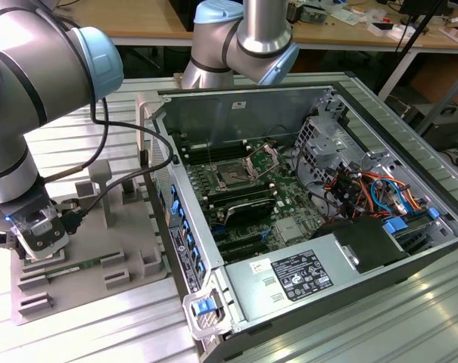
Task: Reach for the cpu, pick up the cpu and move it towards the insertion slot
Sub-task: 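Pick up the cpu and move it towards the insertion slot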
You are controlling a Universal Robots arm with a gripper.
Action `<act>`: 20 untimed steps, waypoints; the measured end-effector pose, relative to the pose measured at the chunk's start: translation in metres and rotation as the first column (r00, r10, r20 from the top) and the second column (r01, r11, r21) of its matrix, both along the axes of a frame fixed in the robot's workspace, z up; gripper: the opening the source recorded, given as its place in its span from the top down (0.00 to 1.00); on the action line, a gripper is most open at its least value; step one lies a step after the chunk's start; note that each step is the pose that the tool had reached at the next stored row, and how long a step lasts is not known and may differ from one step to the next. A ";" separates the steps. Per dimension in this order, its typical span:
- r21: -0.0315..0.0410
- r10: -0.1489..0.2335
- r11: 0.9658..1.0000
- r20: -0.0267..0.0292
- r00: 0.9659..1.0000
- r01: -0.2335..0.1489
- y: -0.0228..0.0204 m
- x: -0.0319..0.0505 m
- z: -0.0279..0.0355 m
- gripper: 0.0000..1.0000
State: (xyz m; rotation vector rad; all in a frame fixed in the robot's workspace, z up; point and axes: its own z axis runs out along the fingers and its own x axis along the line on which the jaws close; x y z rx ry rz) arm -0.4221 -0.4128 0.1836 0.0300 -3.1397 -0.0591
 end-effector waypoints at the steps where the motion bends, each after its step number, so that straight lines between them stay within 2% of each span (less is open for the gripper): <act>1: 0.000 0.000 1.000 0.000 1.000 0.000 0.0000 0.0000 -0.0002 0.45; 6: 0.002 0.000 1.000 0.002 1.000 0.000 0.0002 0.0002 0.0017 0.45; 11: 0.002 0.000 1.000 0.000 1.000 0.000 0.0000 0.0000 0.0099 0.45; 20: 0.003 0.000 1.000 0.000 1.000 0.000 0.0000 0.0000 0.0157 0.45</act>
